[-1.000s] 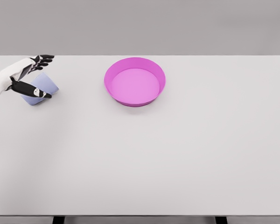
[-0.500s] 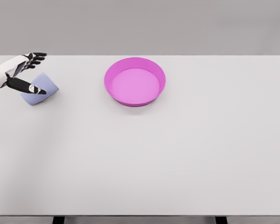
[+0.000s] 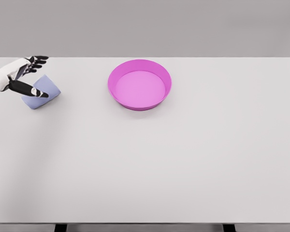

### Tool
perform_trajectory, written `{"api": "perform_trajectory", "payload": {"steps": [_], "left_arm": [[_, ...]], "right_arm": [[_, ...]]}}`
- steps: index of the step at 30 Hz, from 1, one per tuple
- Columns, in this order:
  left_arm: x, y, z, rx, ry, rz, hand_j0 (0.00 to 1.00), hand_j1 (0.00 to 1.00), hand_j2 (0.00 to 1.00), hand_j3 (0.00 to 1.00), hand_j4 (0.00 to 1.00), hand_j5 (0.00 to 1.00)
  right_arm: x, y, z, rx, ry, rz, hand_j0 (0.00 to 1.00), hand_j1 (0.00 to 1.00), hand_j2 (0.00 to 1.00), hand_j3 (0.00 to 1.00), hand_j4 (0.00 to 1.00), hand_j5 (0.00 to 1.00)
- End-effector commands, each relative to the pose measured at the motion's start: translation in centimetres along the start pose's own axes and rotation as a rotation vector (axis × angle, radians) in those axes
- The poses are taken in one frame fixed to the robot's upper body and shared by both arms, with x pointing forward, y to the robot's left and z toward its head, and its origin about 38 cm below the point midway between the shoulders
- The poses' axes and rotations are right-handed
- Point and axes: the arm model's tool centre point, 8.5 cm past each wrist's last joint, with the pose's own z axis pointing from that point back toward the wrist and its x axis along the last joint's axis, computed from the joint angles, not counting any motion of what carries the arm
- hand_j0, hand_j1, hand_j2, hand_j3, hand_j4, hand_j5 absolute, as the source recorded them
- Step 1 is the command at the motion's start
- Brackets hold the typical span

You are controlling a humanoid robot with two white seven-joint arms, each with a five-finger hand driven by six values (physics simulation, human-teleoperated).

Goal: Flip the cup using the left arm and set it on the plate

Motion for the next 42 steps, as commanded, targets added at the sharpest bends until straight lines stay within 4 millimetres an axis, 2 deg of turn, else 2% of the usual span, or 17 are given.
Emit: {"api": "perform_trajectory", "payload": {"steps": [1,3,6,7,15,25,38,42], "left_arm": [[-0.5,-0.5,-0.5,-0.007,0.009,0.016,1.00,1.00,1.00,1.00,1.00,1.00],[-0.9,-0.4,-0.7,-0.009,0.025,0.018,1.00,1.00,1.00,1.00,1.00,1.00],[-0.8,-1.5,-1.4,-0.032,0.022,0.024,1.00,1.00,1.00,1.00,1.00,1.00],[-1.2,-1.4,-1.4,-0.028,0.036,0.025,1.00,1.00,1.00,1.00,1.00,1.00],[-1.1,-0.9,-1.4,-0.021,0.057,-0.037,1.00,1.00,1.00,1.00,1.00,1.00],[-1.3,-0.2,-1.6,-0.006,0.072,-0.032,1.00,1.00,1.00,1.00,1.00,1.00],[-0.9,-0.9,-2.1,-0.016,0.057,-0.022,1.00,1.00,1.00,1.00,1.00,1.00],[-1.4,-1.0,-2.3,-0.016,0.069,-0.012,1.00,1.00,1.00,1.00,1.00,1.00]], "right_arm": [[0.0,0.0,0.0,0.000,0.000,0.000,1.00,1.00,1.00,1.00,1.00,1.00],[0.0,0.0,0.0,0.000,0.000,0.000,1.00,1.00,1.00,1.00,1.00,1.00],[0.0,0.0,0.0,0.000,0.000,0.000,1.00,1.00,1.00,1.00,1.00,1.00],[0.0,0.0,0.0,0.000,0.000,0.000,1.00,1.00,1.00,1.00,1.00,1.00],[0.0,0.0,0.0,0.000,0.000,0.000,1.00,1.00,1.00,1.00,1.00,1.00],[0.0,0.0,0.0,0.000,0.000,0.000,1.00,1.00,1.00,1.00,1.00,1.00],[0.0,0.0,0.0,0.000,0.000,0.000,1.00,1.00,1.00,1.00,1.00,1.00],[0.0,0.0,0.0,0.000,0.000,0.000,1.00,1.00,1.00,1.00,1.00,1.00]]}}
